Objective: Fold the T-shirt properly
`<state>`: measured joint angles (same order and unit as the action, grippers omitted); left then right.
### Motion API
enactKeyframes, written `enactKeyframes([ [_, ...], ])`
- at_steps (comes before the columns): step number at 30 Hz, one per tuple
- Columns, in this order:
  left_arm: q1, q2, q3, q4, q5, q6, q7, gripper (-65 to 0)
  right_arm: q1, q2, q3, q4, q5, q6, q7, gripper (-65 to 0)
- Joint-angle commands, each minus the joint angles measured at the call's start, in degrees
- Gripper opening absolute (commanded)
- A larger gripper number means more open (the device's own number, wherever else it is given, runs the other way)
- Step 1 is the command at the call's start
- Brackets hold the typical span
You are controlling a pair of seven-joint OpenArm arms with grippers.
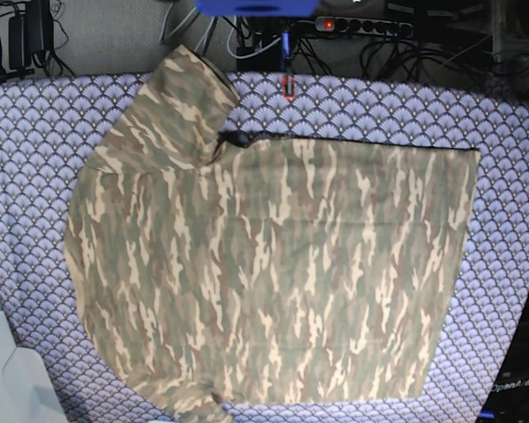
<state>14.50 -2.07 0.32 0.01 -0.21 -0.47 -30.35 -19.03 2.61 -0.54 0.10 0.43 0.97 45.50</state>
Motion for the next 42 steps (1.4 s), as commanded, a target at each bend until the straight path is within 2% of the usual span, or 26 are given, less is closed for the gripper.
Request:
enactKeyframes([
  [1,1.45,-0.09,0.08,-0.01,0.25,-1.77,-2.49,-64.5,-1.76,0.25,0.14,-0.1,0.23,-0.66,3.25,-65.0],
  [4,4.0,-0.09,-0.27,-0.01,-0.19,-7.93,-8.46,-64.5,-4.67,1.04,0.14,-0.1,0.23,-0.66,10.99,-65.0],
  [6,5.41,-0.09,-0.27,-0.01,-0.28,-9.86,-12.33,-64.5,-6.6,1.39,0.23,-0.1,0.23,-0.66,15.74,-65.0],
  [12,11.39,-0.09,-0.27,-0.01,-0.28,-10.74,-27.81,-64.5,-12.67,2.18,0.32,-0.1,0.32,-0.84,32.79,-65.0],
  [18,16.75,-0.09,-0.27,-0.01,-0.28,-10.65,-44.95,-64.5,-16.71,2.27,0.32,2.14,0.41,-0.84,33.58,-65.0],
  [22,18.33,-0.09,-0.36,-0.01,-0.28,-10.65,-44.86,-64.5,-21.28,2.27,0.32,8.21,0.41,-0.84,33.58,-65.0],
  [28,22.38,-0.09,-0.36,3.46,-1.51,-10.74,-44.95,-64.5,-33.24,2.27,0.32,27.29,1.82,-0.93,33.49,-65.0],
  [34,34.6,-0.26,-0.19,23.15,-5.55,-10.91,-44.77,-64.5,-43.96,3.06,0.32,46.98,6.12,-0.93,33.41,-65.0],
  [37,39.96,-1.67,-0.19,32.12,-5.55,-10.91,-44.68,-64.5,-47.3,3.23,0.32,52.96,6.39,-0.93,33.41,-65.0],
  [42,47.96,-2.11,-0.27,45.92,-5.64,-10.48,-44.51,-64.5,-50.64,3.32,0.32,61.22,6.39,-0.93,32.53,-65.0],
])
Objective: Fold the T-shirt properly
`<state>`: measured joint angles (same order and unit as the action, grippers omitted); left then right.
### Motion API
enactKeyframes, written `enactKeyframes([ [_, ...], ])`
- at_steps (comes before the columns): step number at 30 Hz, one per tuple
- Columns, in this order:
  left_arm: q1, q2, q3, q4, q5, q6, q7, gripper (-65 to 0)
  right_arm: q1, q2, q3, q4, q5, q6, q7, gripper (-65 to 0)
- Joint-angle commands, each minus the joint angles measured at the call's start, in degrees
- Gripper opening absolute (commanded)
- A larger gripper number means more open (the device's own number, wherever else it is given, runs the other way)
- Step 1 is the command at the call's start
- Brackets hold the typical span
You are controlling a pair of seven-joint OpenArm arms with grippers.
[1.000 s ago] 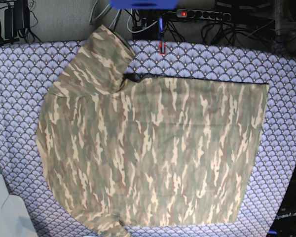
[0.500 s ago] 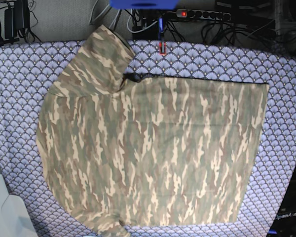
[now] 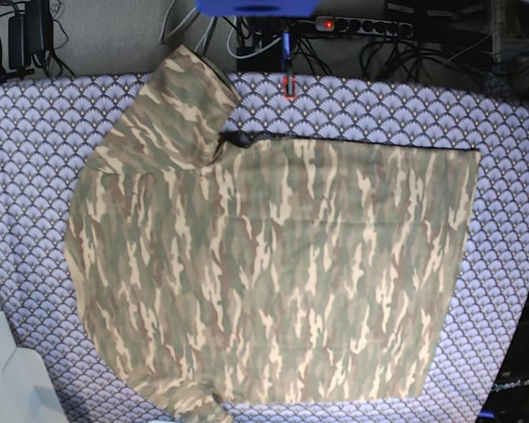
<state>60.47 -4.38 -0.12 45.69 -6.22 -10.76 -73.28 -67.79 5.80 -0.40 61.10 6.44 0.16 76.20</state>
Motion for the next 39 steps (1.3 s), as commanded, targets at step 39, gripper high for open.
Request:
enactKeyframes([
  [39,1.73,-17.99,-5.2,55.28,-31.36,0.08,49.93,-63.3,19.13,16.39,0.89,54.02,46.18,9.37,-83.19,-50.4],
])
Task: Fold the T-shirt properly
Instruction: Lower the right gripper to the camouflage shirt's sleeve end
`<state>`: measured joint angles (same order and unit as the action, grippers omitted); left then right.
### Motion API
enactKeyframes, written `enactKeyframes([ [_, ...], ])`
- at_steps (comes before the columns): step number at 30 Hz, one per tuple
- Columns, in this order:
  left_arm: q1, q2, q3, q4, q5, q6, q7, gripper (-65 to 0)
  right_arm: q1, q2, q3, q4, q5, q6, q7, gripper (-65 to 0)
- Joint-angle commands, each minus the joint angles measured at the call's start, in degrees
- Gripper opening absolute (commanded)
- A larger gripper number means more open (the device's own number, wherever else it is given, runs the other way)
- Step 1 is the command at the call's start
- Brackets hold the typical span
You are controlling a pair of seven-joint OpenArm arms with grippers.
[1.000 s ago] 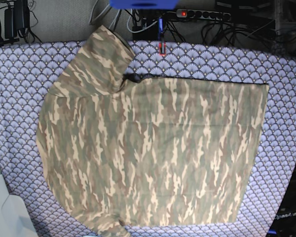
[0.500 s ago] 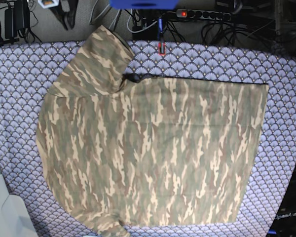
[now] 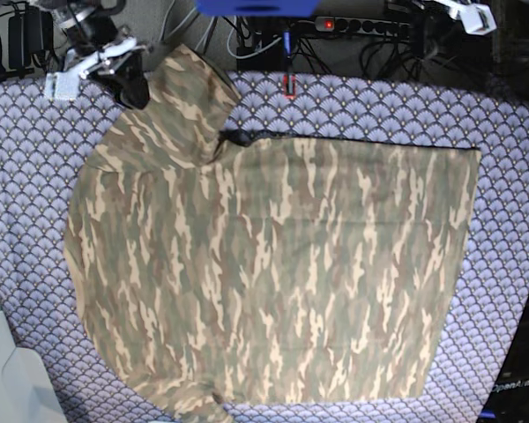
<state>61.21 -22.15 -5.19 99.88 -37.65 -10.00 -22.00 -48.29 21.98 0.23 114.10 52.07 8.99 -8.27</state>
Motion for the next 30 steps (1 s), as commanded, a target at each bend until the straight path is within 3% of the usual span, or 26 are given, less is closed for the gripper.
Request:
enactKeyframes([
  [1,0.99,-0.13,-1.01,1.88,0.07,-0.68,-0.29,-61.5,0.25,0.92,0.34,1.02,2.65,0.63,1.11,-48.8],
  [6,1.16,1.36,-5.93,3.99,-3.1,-0.68,1.56,-41.3,2.01,2.07,0.34,0.93,11.35,1.07,0.84,-41.1],
  [9,1.16,2.15,-7.78,3.99,-3.1,-0.68,1.56,-31.0,2.45,2.07,0.17,-0.92,16.8,7.14,0.76,-40.2],
  [12,0.99,2.15,-7.69,3.99,-3.19,-0.68,1.56,-30.3,3.33,2.07,-0.01,-3.47,20.32,12.32,0.67,-40.2],
  [14,0.9,2.15,-7.69,3.9,-3.1,-0.68,1.65,-30.3,3.68,2.07,-0.01,-5.84,20.85,14.08,0.67,-40.2],
  [20,0.81,1.8,-7.78,3.99,-3.45,-0.68,1.65,-30.0,5.44,2.07,-0.1,-12.08,20.85,14.52,0.23,-40.1],
  [23,0.81,1.71,-7.78,3.99,-3.45,-0.68,1.65,-29.9,6.75,1.89,0.25,-14.81,20.85,14.52,-2.58,-40.0],
  [30,0.81,1.8,-7.86,3.99,-3.45,-0.68,1.65,-29.9,7.72,1.89,0.34,-17.62,20.94,14.52,-5.4,-32.0],
])
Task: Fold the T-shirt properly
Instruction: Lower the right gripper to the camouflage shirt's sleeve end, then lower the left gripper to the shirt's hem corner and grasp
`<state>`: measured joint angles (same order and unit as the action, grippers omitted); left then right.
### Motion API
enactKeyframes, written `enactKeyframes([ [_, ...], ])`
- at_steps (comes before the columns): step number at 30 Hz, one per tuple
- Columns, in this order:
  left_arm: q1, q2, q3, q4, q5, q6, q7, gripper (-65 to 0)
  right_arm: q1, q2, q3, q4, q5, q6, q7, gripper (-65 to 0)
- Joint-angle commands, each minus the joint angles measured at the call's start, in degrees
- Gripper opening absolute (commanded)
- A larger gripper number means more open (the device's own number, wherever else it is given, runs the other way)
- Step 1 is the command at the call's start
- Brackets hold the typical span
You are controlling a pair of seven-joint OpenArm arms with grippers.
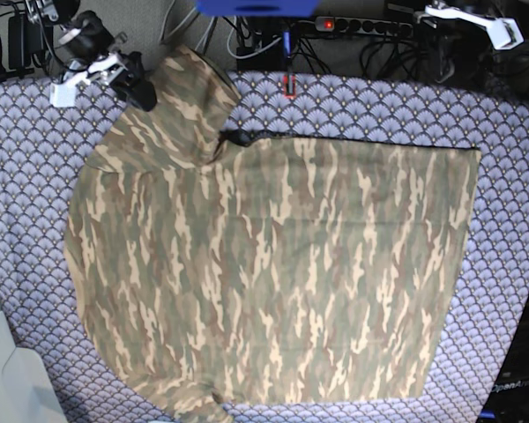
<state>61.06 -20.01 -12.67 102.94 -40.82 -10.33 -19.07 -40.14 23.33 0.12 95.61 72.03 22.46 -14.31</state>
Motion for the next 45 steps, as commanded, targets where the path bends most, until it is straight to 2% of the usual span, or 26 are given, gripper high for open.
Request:
enactKeyframes([
  [1,0.96,-0.34,-0.39,0.93,-0.28,-0.35,-1.28,-29.9,-0.52,0.54,0.45,0.87,0.98,1.06,0.55,-31.1],
  [11,1.05,-0.08,-0.39,0.67,-0.28,-0.35,-1.28,-29.9,1.15,0.71,0.45,-7.04,2.48,1.06,-0.95,-30.3],
  [17,1.05,-0.08,-0.39,0.76,-0.28,-0.35,-1.28,-29.9,0.98,0.71,0.01,-7.48,2.39,1.15,-1.21,-30.3],
  [23,1.05,-0.25,-0.39,0.84,-0.28,-0.35,-1.28,-29.9,2.12,0.45,0.01,-7.39,2.3,1.15,-6.13,-30.7],
  [27,1.05,-0.25,-0.39,0.84,-0.28,-0.35,-1.28,-29.9,2.47,0.45,0.01,-7.31,2.3,1.15,-6.49,-31.8],
  [34,0.96,-0.08,-1.88,0.84,-0.28,-0.35,-1.37,-29.8,4.49,0.45,-2.1,-7.31,2.3,1.15,-6.57,-43.0],
  [40,0.44,-0.34,-2.32,0.76,-0.28,-0.35,-1.37,-29.8,5.02,0.45,-2.89,-7.39,2.3,1.15,-6.57,-49.8],
  [45,-1.41,-0.43,-2.41,0.67,-0.37,-0.35,-1.19,-29.8,5.81,0.45,-2.89,-7.83,2.21,1.15,-6.57,-65.0],
])
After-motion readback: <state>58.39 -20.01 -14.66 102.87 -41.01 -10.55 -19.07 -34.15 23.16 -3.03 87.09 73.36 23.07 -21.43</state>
